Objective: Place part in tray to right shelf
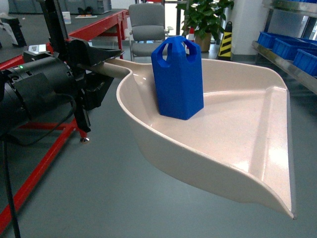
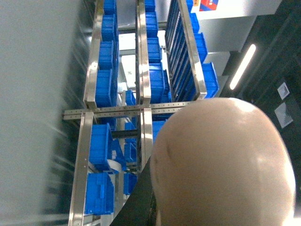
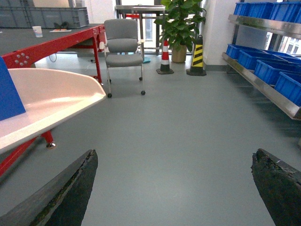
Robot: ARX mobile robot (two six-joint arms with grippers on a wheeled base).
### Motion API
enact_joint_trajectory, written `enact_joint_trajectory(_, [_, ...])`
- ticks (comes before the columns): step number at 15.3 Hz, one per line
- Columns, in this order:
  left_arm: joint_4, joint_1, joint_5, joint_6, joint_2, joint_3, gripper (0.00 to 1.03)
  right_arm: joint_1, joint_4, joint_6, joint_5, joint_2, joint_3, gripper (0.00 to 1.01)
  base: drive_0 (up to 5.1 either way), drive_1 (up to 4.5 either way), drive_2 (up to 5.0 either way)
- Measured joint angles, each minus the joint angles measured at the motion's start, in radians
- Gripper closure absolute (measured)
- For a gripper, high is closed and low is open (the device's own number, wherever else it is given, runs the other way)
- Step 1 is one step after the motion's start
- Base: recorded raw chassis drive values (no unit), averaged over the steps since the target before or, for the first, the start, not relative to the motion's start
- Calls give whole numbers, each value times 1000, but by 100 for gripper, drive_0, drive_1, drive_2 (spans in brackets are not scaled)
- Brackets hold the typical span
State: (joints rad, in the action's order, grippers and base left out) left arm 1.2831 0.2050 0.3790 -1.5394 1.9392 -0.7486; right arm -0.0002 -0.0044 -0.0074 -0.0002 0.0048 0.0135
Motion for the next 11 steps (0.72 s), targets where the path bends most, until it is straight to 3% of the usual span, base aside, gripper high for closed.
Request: enact_joint_trajectory(11, [-5,0,0,1,1,0,88,0,3,0,0,0,0,3,-7,416,-431])
